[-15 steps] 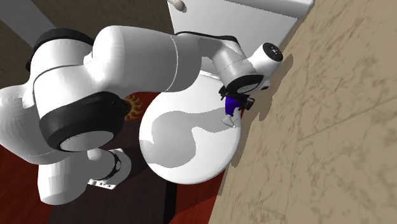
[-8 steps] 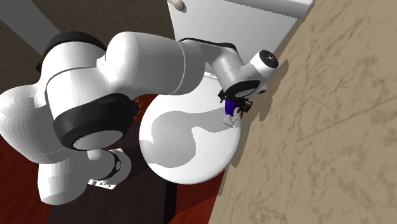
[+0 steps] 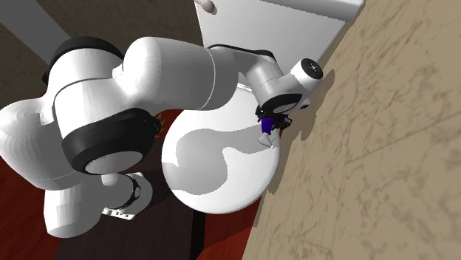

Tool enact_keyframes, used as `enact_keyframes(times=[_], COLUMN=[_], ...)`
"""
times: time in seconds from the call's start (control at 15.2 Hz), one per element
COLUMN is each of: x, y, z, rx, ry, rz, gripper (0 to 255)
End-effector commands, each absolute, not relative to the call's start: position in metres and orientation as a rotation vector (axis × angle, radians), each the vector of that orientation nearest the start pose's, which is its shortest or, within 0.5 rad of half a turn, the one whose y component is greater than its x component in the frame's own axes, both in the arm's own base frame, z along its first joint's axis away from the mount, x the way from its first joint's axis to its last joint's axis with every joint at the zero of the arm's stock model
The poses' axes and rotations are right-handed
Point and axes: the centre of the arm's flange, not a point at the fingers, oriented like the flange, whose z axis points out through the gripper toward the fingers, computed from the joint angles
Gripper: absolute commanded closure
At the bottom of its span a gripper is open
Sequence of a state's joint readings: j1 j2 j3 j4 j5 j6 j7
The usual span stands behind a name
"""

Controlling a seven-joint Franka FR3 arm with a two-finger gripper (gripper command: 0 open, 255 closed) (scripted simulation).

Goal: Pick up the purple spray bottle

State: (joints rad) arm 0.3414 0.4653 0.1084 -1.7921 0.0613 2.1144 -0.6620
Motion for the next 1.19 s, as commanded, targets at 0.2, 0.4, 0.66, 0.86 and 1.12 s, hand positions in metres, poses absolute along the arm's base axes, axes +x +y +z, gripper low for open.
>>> enact_keyframes(times=[0.2,0.4,0.66,0.86,1.12], x=[0.574,0.575,0.575,0.575,0.574], y=[0.275,0.275,0.275,0.275,0.275], z=[0.292,0.308,0.329,0.345,0.362], rx=[-2.601,-2.601,-2.601,-2.601,-2.601], ry=[-1.538,-1.538,-1.538,-1.538,-1.538], rz=[0.196,0.196,0.196,0.196,0.196], gripper=[255,255,255,255,255])
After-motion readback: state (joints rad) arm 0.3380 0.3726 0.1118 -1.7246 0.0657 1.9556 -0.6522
